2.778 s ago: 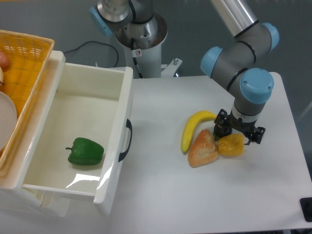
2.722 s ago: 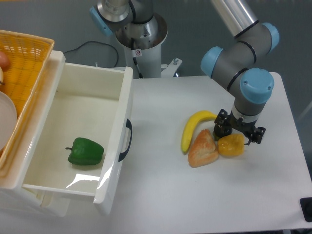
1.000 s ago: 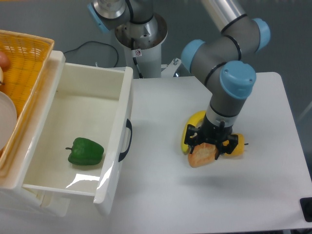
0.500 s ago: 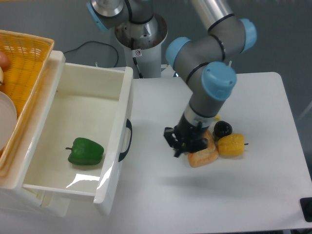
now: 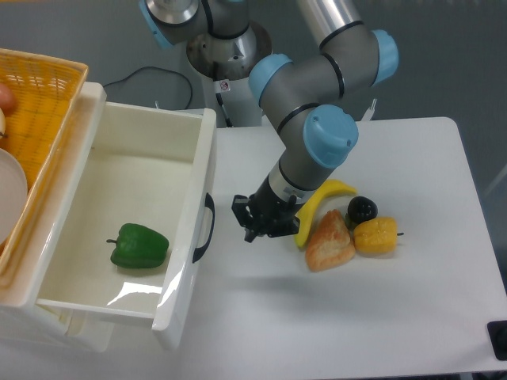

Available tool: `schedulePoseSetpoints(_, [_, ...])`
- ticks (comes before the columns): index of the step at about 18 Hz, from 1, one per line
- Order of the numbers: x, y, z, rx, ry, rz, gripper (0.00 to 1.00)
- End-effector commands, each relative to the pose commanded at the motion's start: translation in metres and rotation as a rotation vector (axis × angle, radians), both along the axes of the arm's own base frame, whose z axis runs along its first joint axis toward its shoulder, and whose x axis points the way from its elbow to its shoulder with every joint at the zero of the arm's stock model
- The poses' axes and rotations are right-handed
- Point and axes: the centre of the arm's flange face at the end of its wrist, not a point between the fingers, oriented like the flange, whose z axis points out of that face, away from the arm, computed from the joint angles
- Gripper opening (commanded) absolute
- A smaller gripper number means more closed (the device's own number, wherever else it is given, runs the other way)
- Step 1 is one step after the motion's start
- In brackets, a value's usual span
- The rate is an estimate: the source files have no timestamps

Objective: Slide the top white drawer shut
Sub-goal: 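Move the gripper toward the front face of the open white drawer, then push the drawer front with the gripper into the cabinet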

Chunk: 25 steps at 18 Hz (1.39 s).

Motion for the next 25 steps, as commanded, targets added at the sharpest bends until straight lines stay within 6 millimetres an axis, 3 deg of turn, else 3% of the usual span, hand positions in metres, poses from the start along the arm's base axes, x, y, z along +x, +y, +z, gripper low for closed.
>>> schedulePoseSetpoints(25, [0.036,0.006,0.027,0.051,-0.095,-0.023,0.03])
